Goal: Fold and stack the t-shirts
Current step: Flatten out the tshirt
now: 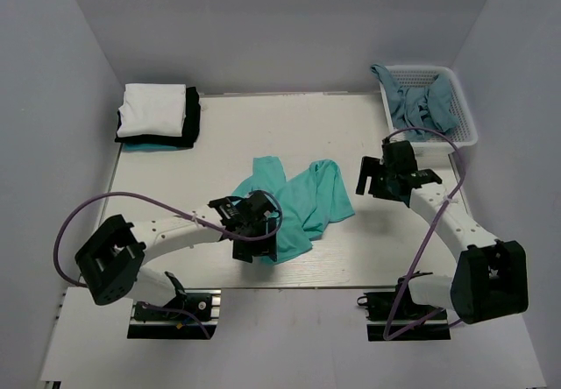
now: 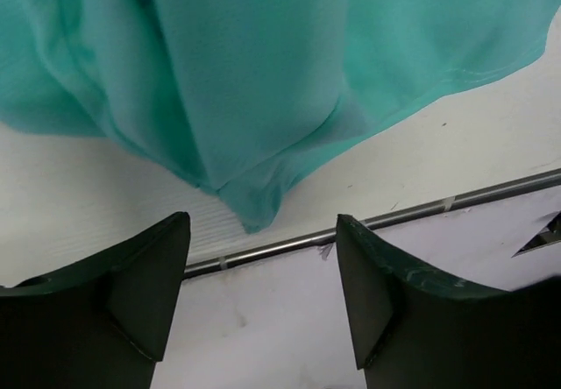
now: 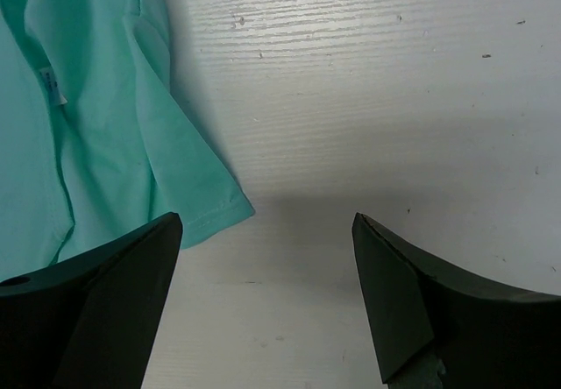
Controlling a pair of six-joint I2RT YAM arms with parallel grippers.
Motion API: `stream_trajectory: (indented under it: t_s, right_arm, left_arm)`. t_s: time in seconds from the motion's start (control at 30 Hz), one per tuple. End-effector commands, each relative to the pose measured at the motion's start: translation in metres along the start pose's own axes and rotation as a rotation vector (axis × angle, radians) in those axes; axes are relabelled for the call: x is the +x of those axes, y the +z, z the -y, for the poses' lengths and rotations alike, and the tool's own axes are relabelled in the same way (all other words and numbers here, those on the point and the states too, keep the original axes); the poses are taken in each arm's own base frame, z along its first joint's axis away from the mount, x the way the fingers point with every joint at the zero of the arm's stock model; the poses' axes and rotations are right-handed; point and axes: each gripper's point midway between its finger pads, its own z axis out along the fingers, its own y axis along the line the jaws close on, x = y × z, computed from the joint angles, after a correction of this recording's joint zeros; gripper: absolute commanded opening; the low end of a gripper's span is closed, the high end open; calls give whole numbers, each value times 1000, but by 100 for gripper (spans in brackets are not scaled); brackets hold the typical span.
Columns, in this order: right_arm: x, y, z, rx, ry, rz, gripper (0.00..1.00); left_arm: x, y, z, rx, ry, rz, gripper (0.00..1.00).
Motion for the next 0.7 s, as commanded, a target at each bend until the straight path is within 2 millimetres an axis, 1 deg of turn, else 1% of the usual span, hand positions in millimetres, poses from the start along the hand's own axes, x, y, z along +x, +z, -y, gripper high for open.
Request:
stream_trajectory:
  t_s: [0.0,0.03,0.1,0.13,0.17,0.2,0.23,0.3,0.37,0.4,0.43,0.47,0.5,0.57,0.6,0.63,0.67]
  right_arm:
    - [-1,8,6,49,-5,33,84]
    - [1,9,7,56,-5,28,84]
    - [-1,11,6,63,-2,36,84]
    - [-1,15,6,61,6,46,84]
    - [0,16,5,59,5,47,84]
    - [-2,18,2,47,4,57,84]
    - [-1,23,0,36,2,53,84]
    - [4,30,-5,21,-10,40,81]
    - [10,39,-9,4,-32,16,77]
    - [13,43,-10,2,-38,-1,77]
    - [18,44,-17,-27,-59,-25,77]
    - [21,47,-19,-30,-65,-36,77]
    - [27,48,-21,-40,-73,-54,77]
    - [34,51,-28,-72,-103,-60,77]
    - [40,55,-27,-70,-109,-76,77]
    - [41,58,-32,-88,-114,-73,77]
    - [43,62,-34,-88,-120,-87,77]
  left_arm:
    - [-11,7,21,40,11,35,77]
    - [-12,9,27,55,12,27,72]
    - [-7,16,27,41,31,1,65]
    - [-8,18,23,6,29,-5,50]
    - [-8,16,24,5,29,-5,41]
    - [-11,17,20,-18,28,11,32]
    - [-13,13,21,-26,28,16,18]
    - [-18,3,23,-27,19,40,2]
    - [-28,-16,32,5,22,90,0]
    - [-29,-22,35,16,22,99,0]
    - [-33,-32,42,39,23,116,0]
    - [-38,-39,46,56,24,140,0]
    - [-41,-45,47,65,16,151,0]
    - [-52,-66,54,109,7,208,0]
    - [-60,-76,57,114,-8,251,0]
    - [-64,-84,61,132,-9,276,0]
    - [-70,-95,57,119,-15,319,0]
